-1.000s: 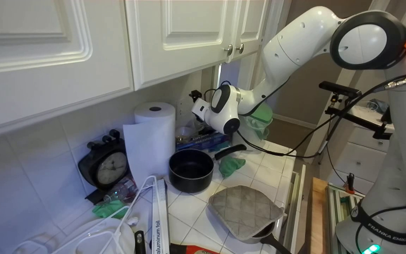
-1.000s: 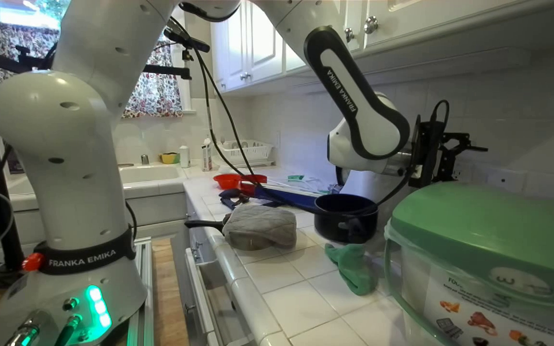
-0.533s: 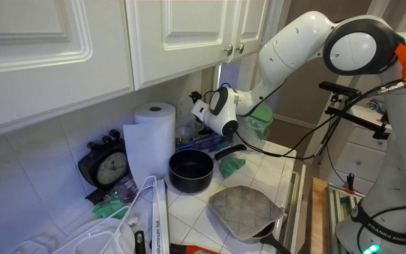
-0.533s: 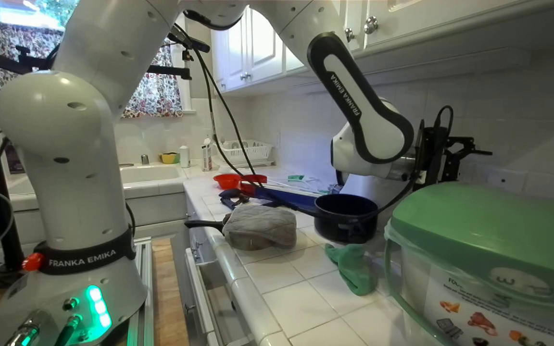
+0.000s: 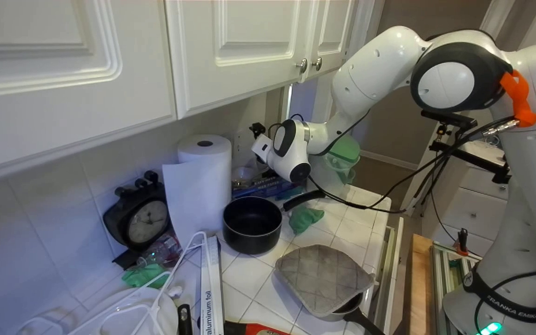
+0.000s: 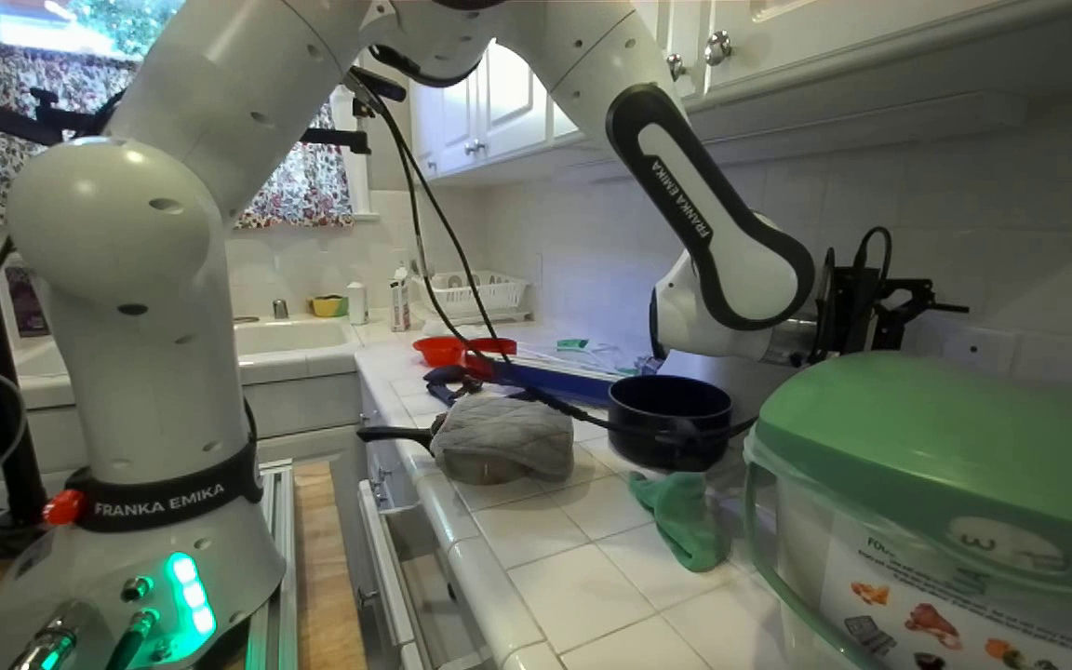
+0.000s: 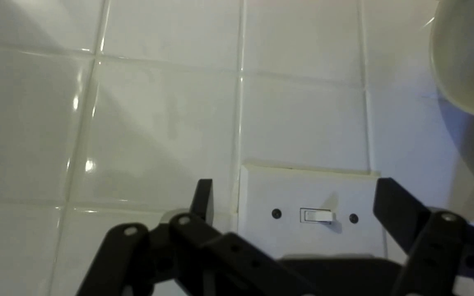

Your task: Turn on the light switch under the top cabinets

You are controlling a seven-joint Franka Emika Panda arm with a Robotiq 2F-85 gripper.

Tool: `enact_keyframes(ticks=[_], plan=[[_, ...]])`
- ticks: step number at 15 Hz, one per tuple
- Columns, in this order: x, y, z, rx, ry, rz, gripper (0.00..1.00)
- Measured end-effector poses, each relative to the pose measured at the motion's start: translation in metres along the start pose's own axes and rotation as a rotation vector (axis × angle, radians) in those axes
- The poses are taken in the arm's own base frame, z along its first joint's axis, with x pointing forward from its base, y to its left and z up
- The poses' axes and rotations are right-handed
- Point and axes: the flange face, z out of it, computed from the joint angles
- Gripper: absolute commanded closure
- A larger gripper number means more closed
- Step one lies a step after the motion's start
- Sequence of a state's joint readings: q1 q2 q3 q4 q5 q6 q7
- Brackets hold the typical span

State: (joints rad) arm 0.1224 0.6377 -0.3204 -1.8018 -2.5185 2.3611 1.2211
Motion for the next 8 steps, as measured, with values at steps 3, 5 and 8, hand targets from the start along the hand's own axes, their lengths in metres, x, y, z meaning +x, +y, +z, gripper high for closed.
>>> enact_keyframes(ticks=[3,5,8], plan=[[0.003,-0.002,0.008,-0.019,0.007,0.014,0.0],[0.004,-0.004,0.014,-0.024,0.012,0.022,0.0],[0.006,-0.006,0.02,-0.031,0.022,0.033,0.0]])
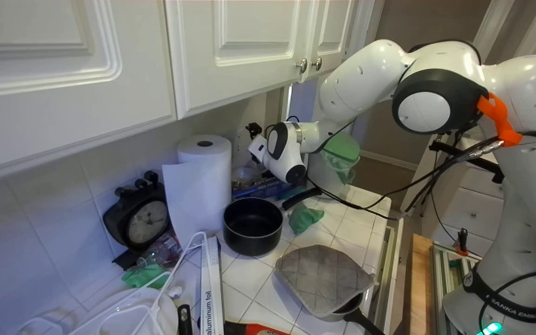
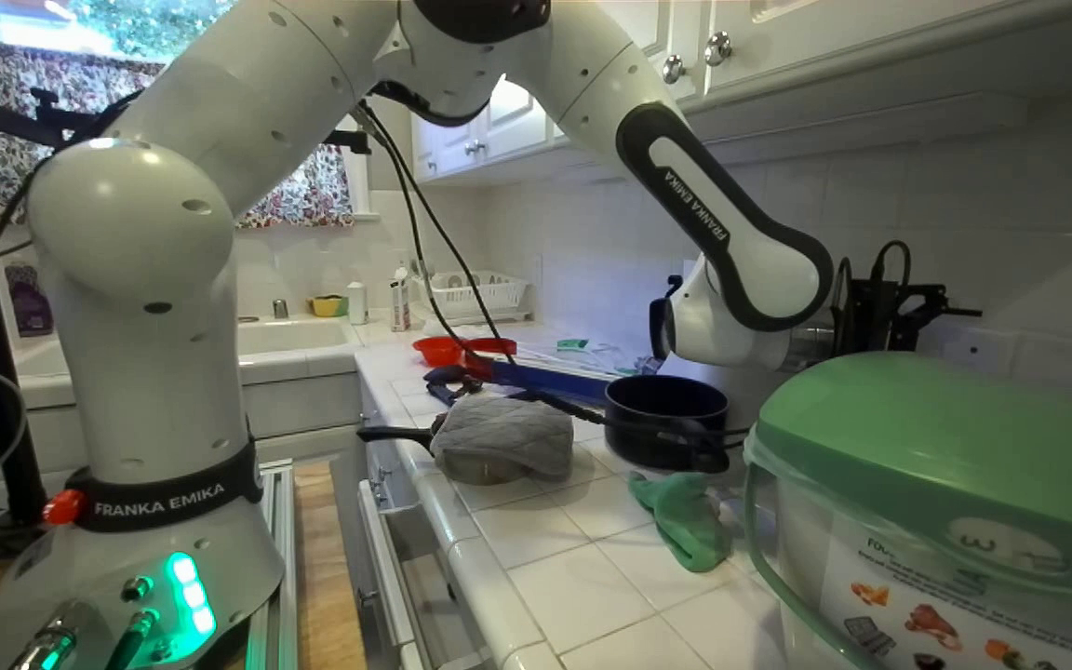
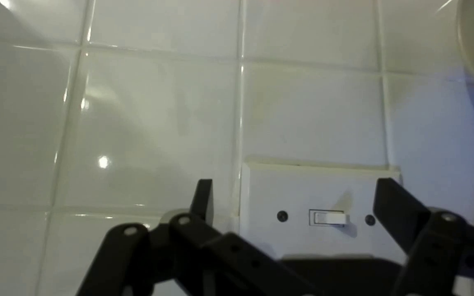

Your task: Turn on the light switch under the top cabinets

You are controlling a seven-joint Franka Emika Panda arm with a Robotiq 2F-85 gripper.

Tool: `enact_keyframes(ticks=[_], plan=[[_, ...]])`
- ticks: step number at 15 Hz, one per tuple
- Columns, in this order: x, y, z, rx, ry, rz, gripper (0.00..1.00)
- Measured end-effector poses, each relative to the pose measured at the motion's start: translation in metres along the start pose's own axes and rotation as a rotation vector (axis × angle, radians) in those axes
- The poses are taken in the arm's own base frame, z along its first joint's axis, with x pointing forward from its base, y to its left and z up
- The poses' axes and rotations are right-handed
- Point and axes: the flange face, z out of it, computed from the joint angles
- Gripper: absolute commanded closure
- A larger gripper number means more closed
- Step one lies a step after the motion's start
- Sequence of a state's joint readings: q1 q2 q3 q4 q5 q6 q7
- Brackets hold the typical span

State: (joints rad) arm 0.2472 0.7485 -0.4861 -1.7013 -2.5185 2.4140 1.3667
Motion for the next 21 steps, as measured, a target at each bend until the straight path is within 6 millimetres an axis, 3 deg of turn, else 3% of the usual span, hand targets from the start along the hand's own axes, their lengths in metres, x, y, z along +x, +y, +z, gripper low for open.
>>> enact_keyframes(ticks=[6,10,17,21], plan=[[0.002,-0.007,0.01,-0.007,0.018,0.015,0.0],[0.001,-0.011,0.016,-0.013,0.026,0.019,0.16],[0.004,-0.014,0.025,-0.028,0.045,0.022,0.25],[0.006,-0.014,0.025,-0.031,0.054,0.032,0.25]])
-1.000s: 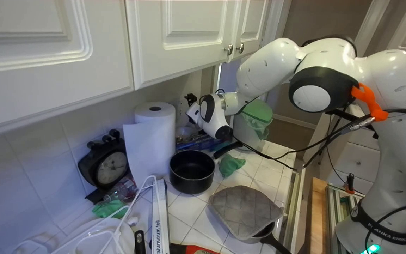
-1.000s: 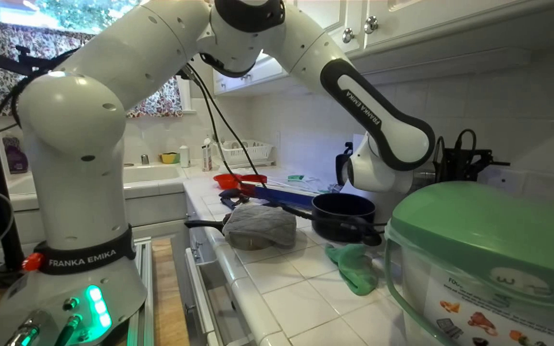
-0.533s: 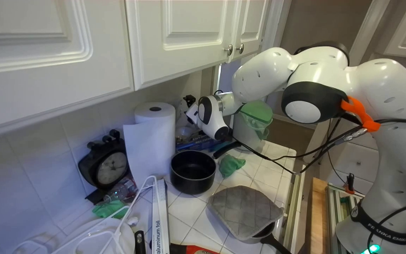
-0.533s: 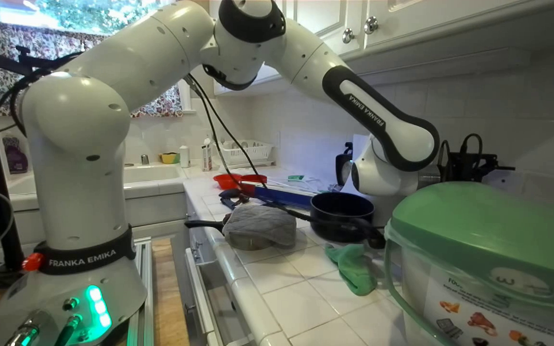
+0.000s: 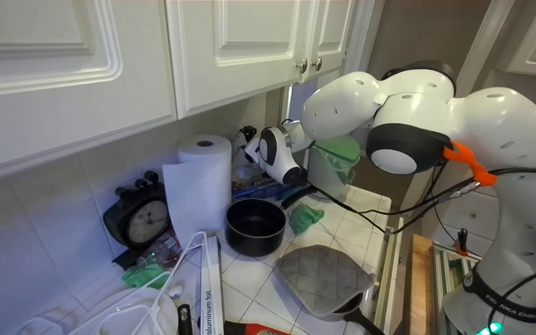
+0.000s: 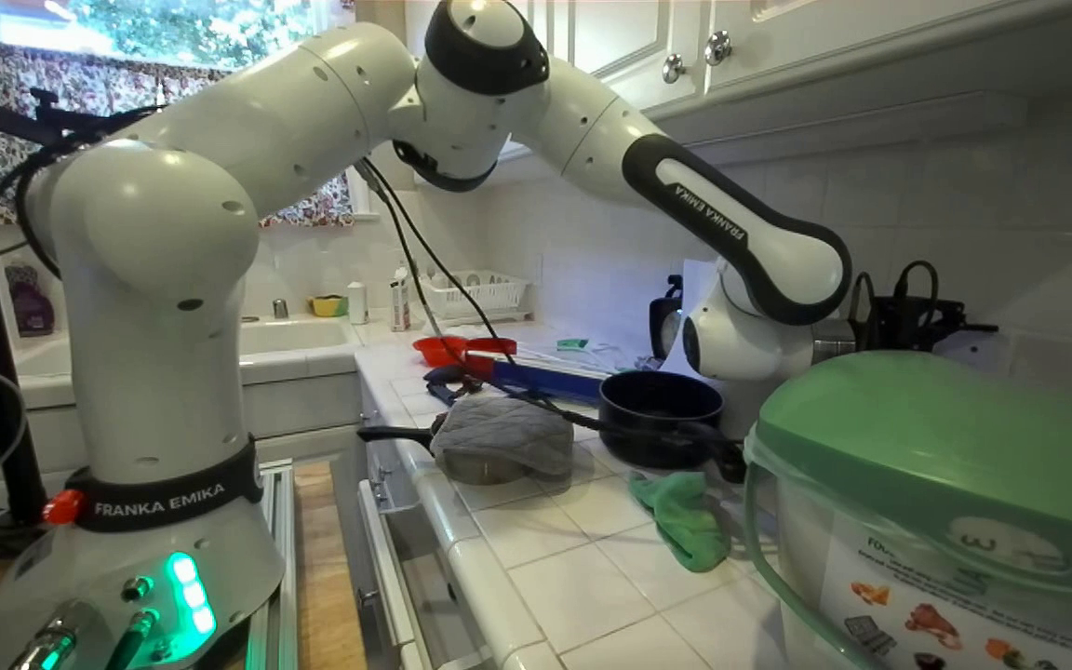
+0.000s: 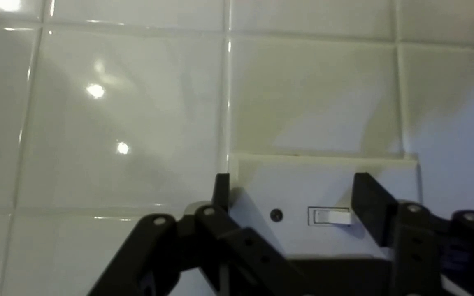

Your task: Turn on the light switch under the top cabinets

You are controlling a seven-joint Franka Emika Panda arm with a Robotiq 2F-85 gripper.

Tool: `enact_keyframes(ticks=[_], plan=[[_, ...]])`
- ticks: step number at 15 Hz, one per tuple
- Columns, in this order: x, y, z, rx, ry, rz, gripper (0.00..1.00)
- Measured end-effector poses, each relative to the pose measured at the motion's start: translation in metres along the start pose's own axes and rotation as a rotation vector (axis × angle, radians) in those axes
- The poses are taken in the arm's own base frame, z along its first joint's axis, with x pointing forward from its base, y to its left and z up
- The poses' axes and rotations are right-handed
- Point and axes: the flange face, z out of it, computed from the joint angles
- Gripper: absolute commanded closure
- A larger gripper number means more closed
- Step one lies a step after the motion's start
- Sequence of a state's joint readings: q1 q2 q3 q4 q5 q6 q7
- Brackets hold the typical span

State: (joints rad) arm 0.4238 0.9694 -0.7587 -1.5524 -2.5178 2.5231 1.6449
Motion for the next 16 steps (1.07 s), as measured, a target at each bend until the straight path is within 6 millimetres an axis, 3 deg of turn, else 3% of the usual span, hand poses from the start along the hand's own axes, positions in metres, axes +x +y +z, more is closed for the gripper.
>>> enact_keyframes(ticks=[3,4,8,9,10,12,13,14,16], plan=[[-0.0002,-0.0002,-0.0006,0.0,0.004,0.002,0.26],[-0.0001,-0.0003,-0.0009,0.002,0.005,0.003,0.38],[0.0006,0.0045,-0.0014,-0.007,0.009,0.018,0.53],[-0.0002,0.0062,-0.0026,-0.002,0.007,0.02,0.49],[-0.0001,0.0066,-0.0035,0.004,0.007,0.02,0.54],[0.0007,0.0051,-0.0053,0.013,0.009,0.019,0.54],[0.0005,0.0045,-0.0058,0.016,0.009,0.017,0.29],[0.0005,0.004,-0.0059,0.015,0.01,0.014,0.27],[0.0022,0.0029,-0.0074,0.022,0.012,0.009,0.14]])
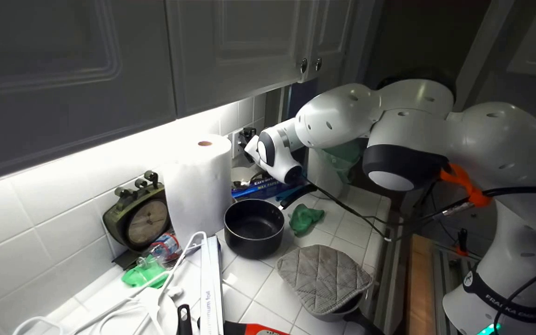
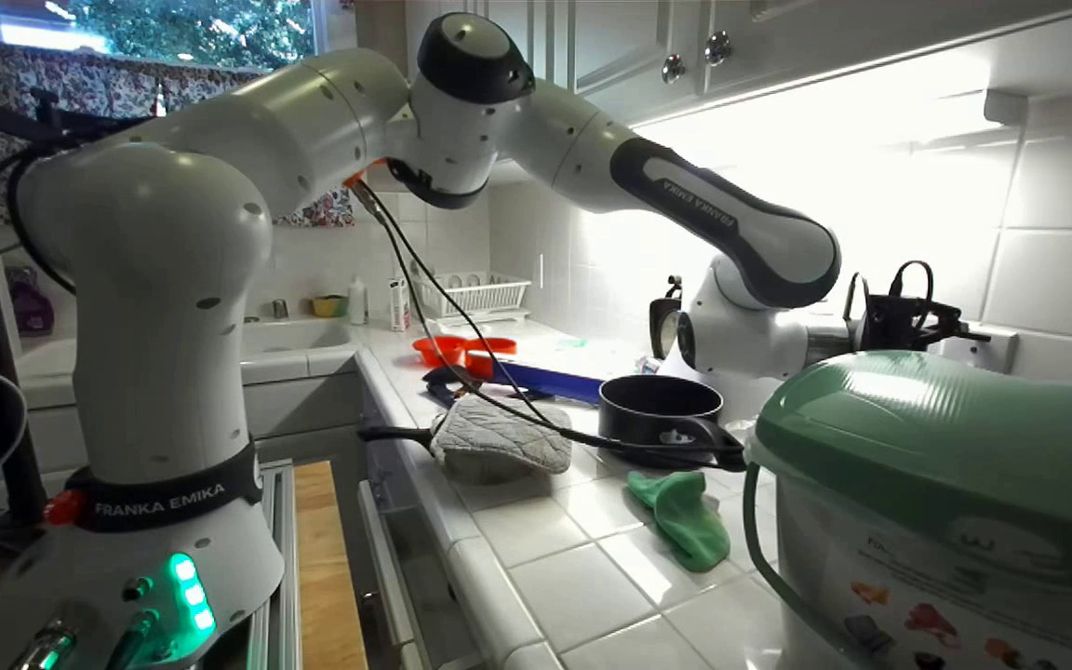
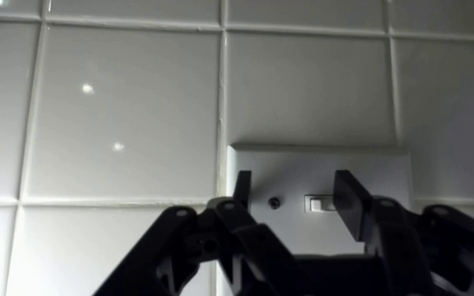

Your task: Turn on the light switch under the top cabinets

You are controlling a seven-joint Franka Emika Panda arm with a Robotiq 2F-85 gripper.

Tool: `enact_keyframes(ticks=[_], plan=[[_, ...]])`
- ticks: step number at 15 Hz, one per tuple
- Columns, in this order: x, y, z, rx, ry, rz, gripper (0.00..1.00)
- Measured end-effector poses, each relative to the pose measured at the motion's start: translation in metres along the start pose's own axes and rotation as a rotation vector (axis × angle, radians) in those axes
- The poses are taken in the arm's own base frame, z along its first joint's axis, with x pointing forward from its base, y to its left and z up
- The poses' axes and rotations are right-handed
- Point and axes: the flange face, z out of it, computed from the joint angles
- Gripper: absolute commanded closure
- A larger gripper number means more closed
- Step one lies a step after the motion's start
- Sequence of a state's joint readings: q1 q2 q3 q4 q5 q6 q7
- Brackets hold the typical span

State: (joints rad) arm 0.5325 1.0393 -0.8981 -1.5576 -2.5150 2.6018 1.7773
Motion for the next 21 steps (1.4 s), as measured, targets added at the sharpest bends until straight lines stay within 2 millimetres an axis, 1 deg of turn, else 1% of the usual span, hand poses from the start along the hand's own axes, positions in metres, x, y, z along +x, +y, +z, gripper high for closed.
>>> enact_keyframes(ticks=[1,2,3,4,8,9,10,12,14,17,19,21], plan=[[0.003,-0.001,-0.002,0.011,0.003,-0.002,0.06],[0.009,0.0,-0.005,0.023,0.009,-0.004,0.02],[0.017,0.001,-0.009,0.033,0.019,-0.007,0.0],[0.029,0.002,-0.014,0.043,0.034,-0.011,0.0],[0.087,0.014,-0.043,0.068,0.115,-0.044,0.0],[0.097,0.017,-0.05,0.078,0.129,-0.065,0.0],[0.103,0.022,-0.056,0.086,0.138,-0.089,0.0],[0.102,0.035,-0.064,0.1,0.137,-0.146,0.0],[0.086,0.051,-0.068,0.111,0.114,-0.19,0.0],[0.066,0.067,-0.073,0.129,0.085,-0.249,0.0],[0.061,0.074,-0.078,0.138,0.083,-0.274,0.0],[0.062,0.079,-0.085,0.145,0.091,-0.297,0.0]])
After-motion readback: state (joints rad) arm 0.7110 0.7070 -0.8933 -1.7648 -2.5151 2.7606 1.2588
